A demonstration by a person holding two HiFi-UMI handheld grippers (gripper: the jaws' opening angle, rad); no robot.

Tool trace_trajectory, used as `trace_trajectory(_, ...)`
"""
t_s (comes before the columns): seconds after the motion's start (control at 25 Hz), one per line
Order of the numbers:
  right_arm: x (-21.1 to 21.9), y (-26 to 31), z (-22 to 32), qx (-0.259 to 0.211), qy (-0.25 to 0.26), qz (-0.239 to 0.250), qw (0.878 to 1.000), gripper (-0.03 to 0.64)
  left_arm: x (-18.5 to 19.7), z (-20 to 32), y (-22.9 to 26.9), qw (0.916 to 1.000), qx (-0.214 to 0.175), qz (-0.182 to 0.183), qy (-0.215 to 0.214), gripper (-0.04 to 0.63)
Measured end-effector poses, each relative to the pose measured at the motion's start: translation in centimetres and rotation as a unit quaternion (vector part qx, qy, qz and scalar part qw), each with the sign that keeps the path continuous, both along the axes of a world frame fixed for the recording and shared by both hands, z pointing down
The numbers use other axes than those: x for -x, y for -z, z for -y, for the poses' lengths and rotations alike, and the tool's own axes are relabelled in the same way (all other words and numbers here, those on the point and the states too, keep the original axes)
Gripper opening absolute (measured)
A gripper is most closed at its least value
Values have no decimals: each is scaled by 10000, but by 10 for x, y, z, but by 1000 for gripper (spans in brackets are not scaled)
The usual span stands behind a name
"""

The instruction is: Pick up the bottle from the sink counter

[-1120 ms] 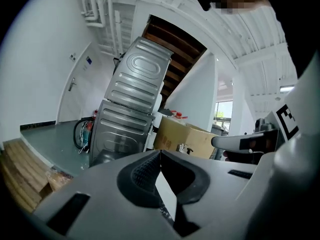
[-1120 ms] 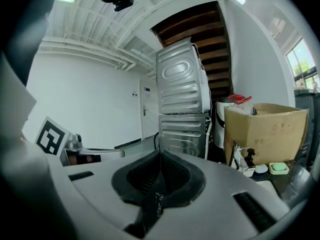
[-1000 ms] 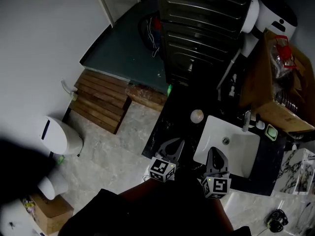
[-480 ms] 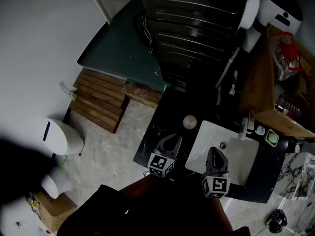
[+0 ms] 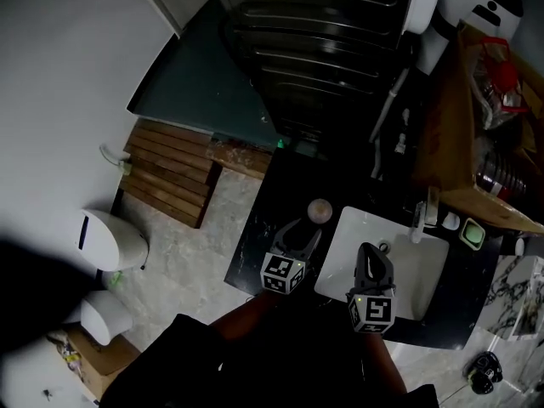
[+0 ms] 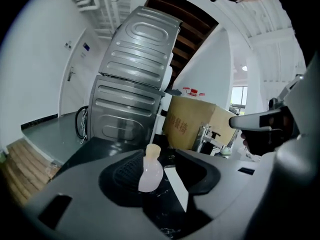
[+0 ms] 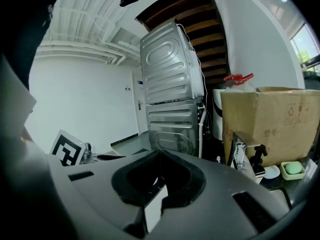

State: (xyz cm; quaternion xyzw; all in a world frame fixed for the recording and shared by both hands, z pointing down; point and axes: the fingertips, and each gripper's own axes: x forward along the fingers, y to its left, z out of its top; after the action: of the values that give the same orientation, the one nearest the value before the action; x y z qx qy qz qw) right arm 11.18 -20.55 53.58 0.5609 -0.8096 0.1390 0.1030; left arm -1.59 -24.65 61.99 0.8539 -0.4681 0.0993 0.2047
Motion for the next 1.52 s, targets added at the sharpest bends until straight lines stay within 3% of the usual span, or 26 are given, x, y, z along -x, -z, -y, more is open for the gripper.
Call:
trace_trajectory(0.12, -1, -3, 6, 21, 55, -39, 10000, 38, -5, 10, -16, 9996, 143, 253, -51, 261)
trace_trajectory(0.4, -6, -19, 5, 257, 101, 29, 9996, 38, -20, 35, -41, 9979, 344, 541, -79, 352)
trace_trajectory(0.68, 2, -25, 5, 432, 117, 289, 9986, 38, -26, 49, -68, 9925, 313, 1147, -301, 359)
trace_trajectory(1.24, -10, -31, 13, 442, 7, 262, 9987, 38, -27, 52, -98, 9880, 547, 1371, -448, 360)
trace_trajectory(1.52, -37, -38, 14, 513, -326, 178, 9980, 38, -30, 57, -98, 9852, 526, 1530, -563, 367)
